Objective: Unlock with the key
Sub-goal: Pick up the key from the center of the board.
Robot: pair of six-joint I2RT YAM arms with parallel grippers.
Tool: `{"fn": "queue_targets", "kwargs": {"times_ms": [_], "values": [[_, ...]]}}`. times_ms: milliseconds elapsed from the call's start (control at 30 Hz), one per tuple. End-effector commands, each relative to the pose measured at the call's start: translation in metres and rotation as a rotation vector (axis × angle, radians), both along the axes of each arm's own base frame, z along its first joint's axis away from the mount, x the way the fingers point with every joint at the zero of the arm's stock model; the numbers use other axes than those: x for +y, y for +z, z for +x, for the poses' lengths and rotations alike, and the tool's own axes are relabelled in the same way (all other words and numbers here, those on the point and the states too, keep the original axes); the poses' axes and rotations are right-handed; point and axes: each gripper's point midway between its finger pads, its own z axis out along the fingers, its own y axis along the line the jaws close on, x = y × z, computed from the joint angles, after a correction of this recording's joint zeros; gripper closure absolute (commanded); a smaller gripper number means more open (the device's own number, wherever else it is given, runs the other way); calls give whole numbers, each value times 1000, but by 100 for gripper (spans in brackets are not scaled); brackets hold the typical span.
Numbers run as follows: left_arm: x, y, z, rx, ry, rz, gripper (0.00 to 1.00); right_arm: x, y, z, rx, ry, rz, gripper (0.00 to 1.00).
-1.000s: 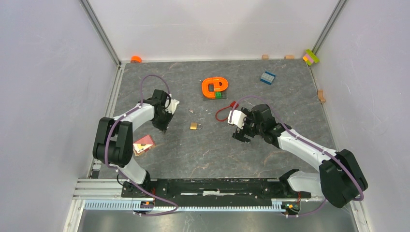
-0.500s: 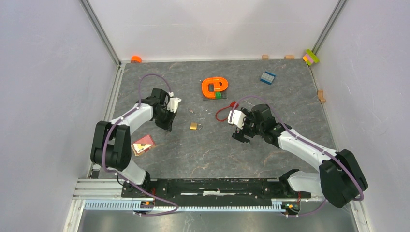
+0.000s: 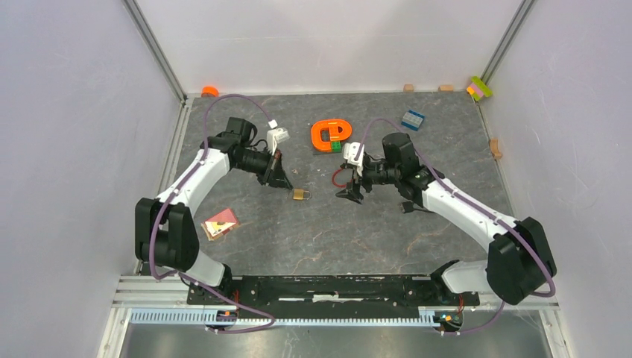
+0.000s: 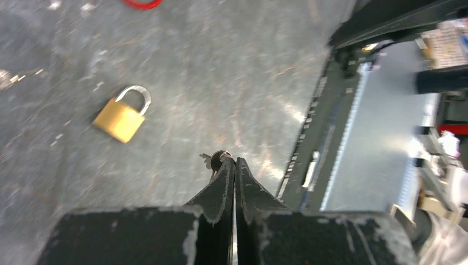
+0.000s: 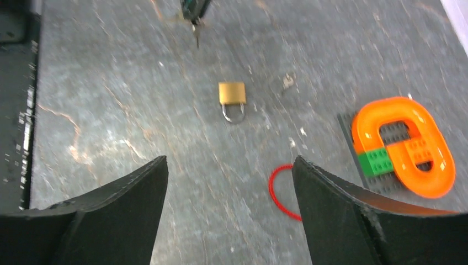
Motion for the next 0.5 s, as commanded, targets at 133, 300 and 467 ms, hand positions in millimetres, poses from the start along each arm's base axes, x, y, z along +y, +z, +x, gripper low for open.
{"fn": "queue_targets", "kwargs": {"times_ms": [133, 300, 467], "values": [[-38, 84, -21, 63, -136, -316, 98, 49, 47, -26, 11, 165, 213, 20], [-48, 100, -16, 105, -102, -358, 98, 65, 45, -27, 54, 159, 215, 24], [-54, 107, -5, 105, 0, -382, 98, 75, 41, -21, 92, 119, 219, 32]]}}
